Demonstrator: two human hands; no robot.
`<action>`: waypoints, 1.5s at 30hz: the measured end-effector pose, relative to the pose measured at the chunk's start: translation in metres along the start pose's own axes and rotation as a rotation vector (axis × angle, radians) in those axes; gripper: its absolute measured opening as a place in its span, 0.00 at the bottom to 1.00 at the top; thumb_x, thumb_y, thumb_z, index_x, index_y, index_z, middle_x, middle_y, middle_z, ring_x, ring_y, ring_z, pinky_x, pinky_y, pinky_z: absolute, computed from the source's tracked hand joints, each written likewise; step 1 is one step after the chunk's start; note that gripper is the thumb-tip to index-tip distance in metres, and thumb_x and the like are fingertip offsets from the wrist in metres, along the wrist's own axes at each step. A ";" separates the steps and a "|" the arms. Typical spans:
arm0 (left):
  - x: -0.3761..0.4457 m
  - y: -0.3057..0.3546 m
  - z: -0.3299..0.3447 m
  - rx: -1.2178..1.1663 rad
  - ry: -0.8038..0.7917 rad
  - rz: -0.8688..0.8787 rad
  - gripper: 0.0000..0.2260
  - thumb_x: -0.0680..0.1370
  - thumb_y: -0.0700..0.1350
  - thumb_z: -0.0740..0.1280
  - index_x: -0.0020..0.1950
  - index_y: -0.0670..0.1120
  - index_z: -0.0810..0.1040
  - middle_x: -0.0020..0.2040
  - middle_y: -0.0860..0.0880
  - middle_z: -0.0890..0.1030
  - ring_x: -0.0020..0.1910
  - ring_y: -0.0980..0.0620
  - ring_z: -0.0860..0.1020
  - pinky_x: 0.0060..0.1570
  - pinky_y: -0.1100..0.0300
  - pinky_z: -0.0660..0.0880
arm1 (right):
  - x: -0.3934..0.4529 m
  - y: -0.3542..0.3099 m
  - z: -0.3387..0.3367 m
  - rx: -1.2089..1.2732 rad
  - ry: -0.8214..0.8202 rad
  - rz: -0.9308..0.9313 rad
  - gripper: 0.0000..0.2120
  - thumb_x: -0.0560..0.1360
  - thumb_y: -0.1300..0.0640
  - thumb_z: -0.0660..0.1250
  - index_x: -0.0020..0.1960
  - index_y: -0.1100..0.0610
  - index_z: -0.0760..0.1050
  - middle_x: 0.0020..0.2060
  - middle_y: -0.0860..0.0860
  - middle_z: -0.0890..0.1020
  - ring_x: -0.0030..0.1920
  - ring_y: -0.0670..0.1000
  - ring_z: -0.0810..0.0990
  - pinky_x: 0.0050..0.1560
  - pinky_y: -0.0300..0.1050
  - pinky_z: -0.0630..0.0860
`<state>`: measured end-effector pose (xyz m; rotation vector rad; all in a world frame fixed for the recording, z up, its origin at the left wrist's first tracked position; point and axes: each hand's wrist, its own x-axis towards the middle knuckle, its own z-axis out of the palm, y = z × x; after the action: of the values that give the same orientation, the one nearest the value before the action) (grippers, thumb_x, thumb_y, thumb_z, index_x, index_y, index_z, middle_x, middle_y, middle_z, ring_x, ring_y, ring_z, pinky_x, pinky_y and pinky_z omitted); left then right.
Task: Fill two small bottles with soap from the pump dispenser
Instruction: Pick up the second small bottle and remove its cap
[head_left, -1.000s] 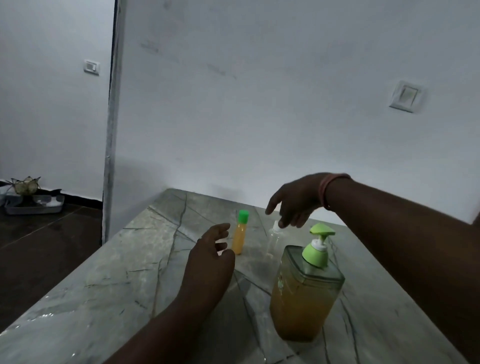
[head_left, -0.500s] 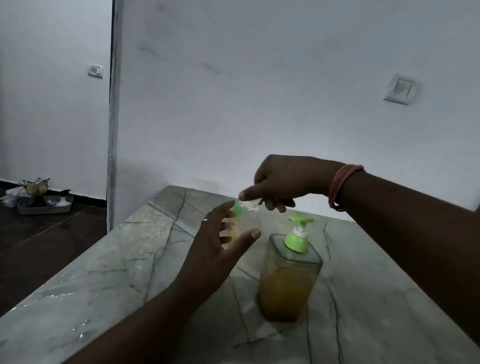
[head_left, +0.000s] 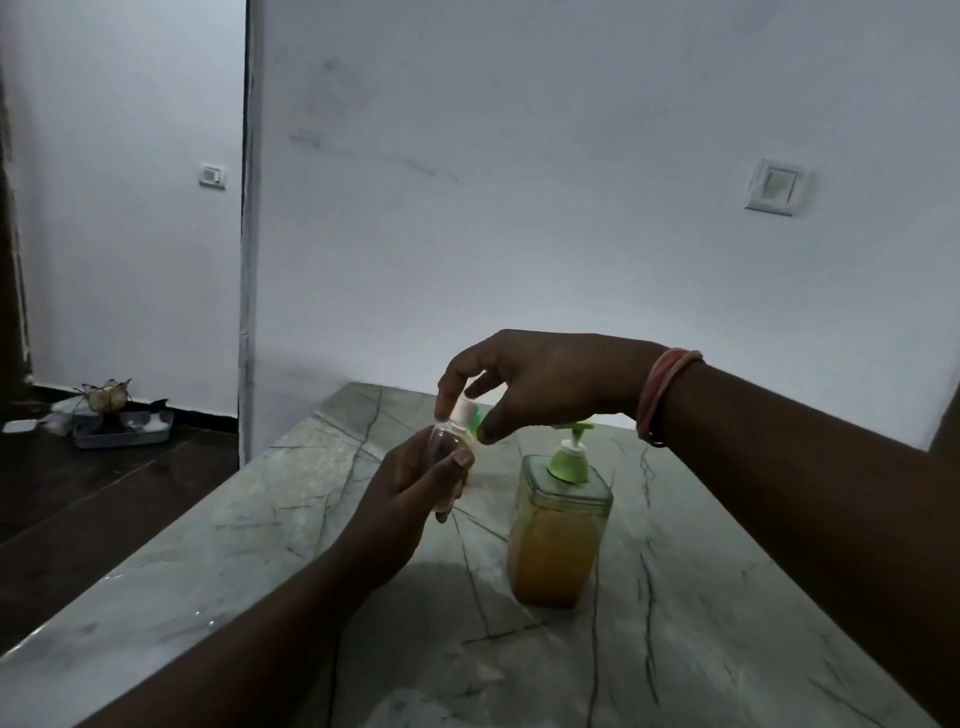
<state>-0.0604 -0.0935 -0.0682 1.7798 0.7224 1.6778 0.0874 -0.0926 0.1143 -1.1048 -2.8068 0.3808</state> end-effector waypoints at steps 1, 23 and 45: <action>0.000 0.001 0.000 0.017 0.004 0.011 0.17 0.79 0.56 0.68 0.49 0.40 0.77 0.36 0.41 0.75 0.33 0.48 0.72 0.31 0.57 0.72 | -0.001 -0.002 0.000 0.025 0.037 0.031 0.13 0.73 0.53 0.75 0.57 0.46 0.79 0.56 0.46 0.82 0.52 0.49 0.84 0.53 0.52 0.81; 0.006 -0.008 -0.016 0.072 0.156 0.025 0.11 0.77 0.51 0.69 0.47 0.43 0.79 0.37 0.47 0.79 0.36 0.53 0.77 0.35 0.64 0.73 | 0.019 -0.029 0.022 0.069 0.350 0.143 0.08 0.74 0.63 0.71 0.50 0.52 0.83 0.41 0.48 0.83 0.38 0.48 0.85 0.31 0.36 0.77; 0.011 -0.018 -0.024 0.253 0.549 -0.062 0.12 0.74 0.56 0.68 0.50 0.49 0.79 0.43 0.52 0.82 0.42 0.56 0.80 0.42 0.60 0.73 | 0.059 0.021 0.195 0.270 0.720 0.566 0.07 0.77 0.56 0.71 0.53 0.54 0.76 0.49 0.53 0.82 0.51 0.55 0.81 0.54 0.52 0.80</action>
<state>-0.0837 -0.0720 -0.0725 1.4289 1.2598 2.1324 0.0220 -0.0755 -0.0789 -1.5602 -1.7546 0.3046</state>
